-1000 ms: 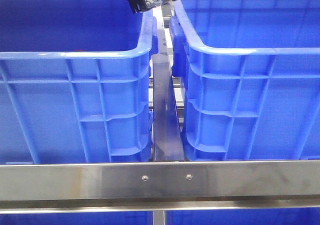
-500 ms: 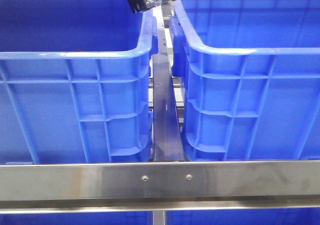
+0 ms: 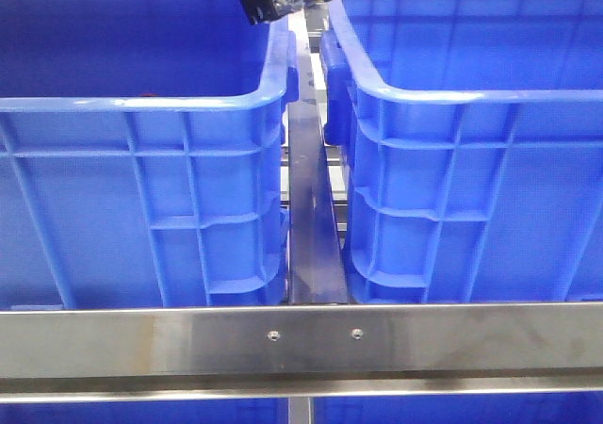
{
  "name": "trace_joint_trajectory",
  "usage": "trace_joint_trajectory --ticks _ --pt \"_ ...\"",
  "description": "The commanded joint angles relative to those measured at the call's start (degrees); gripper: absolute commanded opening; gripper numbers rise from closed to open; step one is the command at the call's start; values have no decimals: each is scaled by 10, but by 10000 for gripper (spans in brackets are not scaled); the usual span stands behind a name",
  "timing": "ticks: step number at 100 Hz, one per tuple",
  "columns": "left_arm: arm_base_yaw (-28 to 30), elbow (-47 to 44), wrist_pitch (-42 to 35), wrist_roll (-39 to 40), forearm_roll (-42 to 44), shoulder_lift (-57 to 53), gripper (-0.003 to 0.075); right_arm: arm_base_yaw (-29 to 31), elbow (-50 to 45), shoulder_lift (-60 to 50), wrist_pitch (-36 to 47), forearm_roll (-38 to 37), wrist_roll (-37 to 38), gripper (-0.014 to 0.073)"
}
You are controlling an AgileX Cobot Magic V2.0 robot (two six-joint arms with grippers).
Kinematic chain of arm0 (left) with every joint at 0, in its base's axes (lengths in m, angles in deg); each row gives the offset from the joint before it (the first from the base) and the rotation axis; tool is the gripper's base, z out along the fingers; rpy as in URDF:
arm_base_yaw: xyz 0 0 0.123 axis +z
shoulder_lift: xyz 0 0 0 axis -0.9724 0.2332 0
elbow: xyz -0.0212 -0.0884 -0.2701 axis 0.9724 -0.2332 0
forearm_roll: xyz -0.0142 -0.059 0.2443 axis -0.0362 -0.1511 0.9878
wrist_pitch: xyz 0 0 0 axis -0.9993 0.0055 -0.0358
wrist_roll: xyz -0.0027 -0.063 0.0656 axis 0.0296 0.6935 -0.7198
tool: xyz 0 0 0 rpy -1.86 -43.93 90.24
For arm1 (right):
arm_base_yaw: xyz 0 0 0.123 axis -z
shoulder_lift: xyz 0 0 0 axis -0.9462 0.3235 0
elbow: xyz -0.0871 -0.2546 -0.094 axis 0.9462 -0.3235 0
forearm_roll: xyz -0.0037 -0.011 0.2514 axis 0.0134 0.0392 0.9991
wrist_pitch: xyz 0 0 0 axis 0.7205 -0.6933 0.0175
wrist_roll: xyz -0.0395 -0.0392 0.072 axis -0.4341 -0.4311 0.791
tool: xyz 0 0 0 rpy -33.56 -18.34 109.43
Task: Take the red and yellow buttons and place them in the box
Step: 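Grasp the yellow button's cap with the right gripper from the left gripper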
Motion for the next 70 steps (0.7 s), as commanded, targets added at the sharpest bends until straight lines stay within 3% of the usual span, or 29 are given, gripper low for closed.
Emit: trace_joint_trajectory --ticks 1,31,43,70 --pt "-4 15 18 1 -42 -26 227 3 25 32 40 139 -72 589" --pt "-4 15 18 1 -42 -26 227 3 25 194 -69 503 -270 589" --pt "-4 15 18 1 -42 -26 227 3 25 264 -106 573 -314 589" --pt "-4 15 18 1 -42 -26 227 -6 27 386 -195 654 -365 589"
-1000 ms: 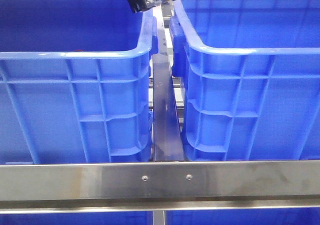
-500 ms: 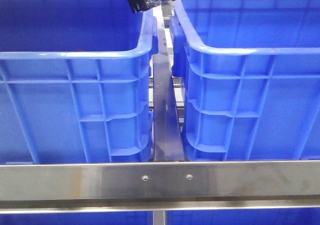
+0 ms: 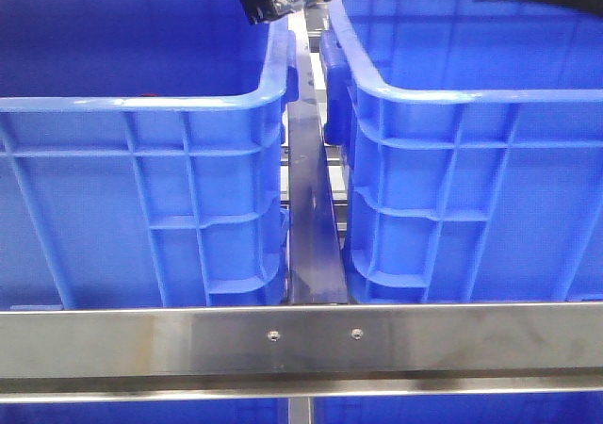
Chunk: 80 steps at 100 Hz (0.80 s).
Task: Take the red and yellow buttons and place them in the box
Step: 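Grasp the yellow button's cap with the right gripper from the left gripper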
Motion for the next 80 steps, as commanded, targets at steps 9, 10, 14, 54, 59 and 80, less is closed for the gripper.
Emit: trace_joint_trajectory --ticks 9,10,14,54,59,80 --pt "-4 15 18 1 -42 -26 227 -26 32 33 -40 68 -41 589" --pt "-4 15 18 1 -42 -26 227 -33 36 35 -38 70 -42 589" --pt "-4 15 18 1 -42 -26 227 -45 45 42 -33 70 -45 589" --pt "-4 15 18 1 -42 -26 227 -139 122 112 12 71 -51 589" --pt "-4 15 18 1 -42 -26 227 -143 122 118 11 71 -51 589" --pt "-4 15 18 1 -42 -26 227 -144 122 124 3 71 -51 566"
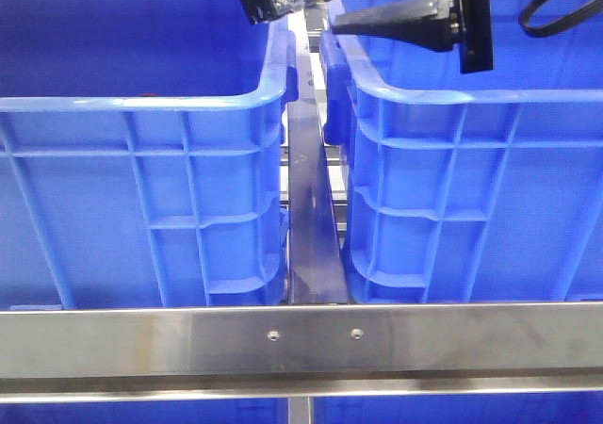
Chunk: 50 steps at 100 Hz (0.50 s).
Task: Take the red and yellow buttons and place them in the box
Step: 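Grasp the yellow button's cap with the right gripper from the left gripper, then open the left gripper and carry the yellow button with the right gripper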
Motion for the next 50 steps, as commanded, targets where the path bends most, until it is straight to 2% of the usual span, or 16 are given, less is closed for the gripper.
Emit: trace_joint_trajectory --ticks 1,17,27,41,50 --pt "-4 15 18 1 -42 -26 227 -1 17 -17 -29 36 -9 556" --pt "-4 15 18 1 -42 -26 227 -1 17 -17 -37 36 -9 353" --pt "-4 15 18 1 -42 -26 227 -1 17 -17 -47 37 -9 258" --pt "-4 15 14 1 -42 -26 242 -1 17 -17 -50 38 -9 234" --pt "-4 15 18 6 -42 -26 328 -1 17 -17 -52 38 -9 234"
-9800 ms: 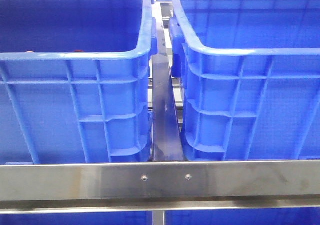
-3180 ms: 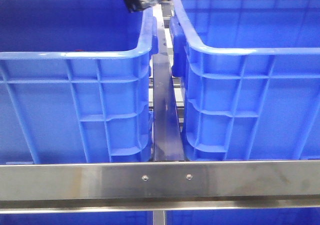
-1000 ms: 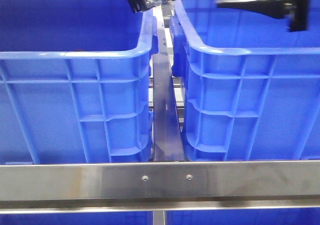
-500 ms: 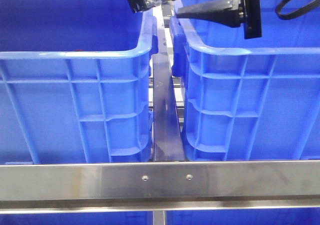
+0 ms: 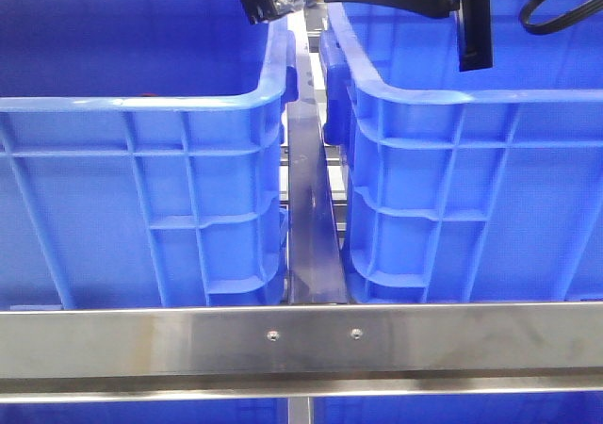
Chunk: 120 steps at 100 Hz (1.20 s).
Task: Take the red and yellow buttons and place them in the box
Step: 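Open the left gripper and carry the yellow button with the right gripper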
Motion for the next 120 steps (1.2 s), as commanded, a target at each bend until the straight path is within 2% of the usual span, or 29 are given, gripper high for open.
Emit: trace_joint_trajectory --ticks 1,13,20,45,65,75,92,120 --pt "-4 15 16 6 -40 -26 349 -1 17 -17 -38 38 -9 234" --pt "-4 15 16 26 -30 -26 511 -1 17 -17 -39 38 -9 234" --pt "-4 15 16 31 -23 -26 546 -1 17 -17 -39 40 -9 234" --pt "-4 23 11 31 -9 -26 547 16 17 -17 -51 47 -16 234" --pt "-4 36 17 31 -11 -28 547 109 18 -17 -100 47 -39 234" --pt "-4 36 17 31 -11 -28 546 158 17 -17 -99 47 -51 234" --pt "-4 36 17 31 -11 -28 545 211 18 -17 -36 47 -124 234" --pt "-4 36 17 31 -11 -28 545 212 74 -17 111 20 -260 234"
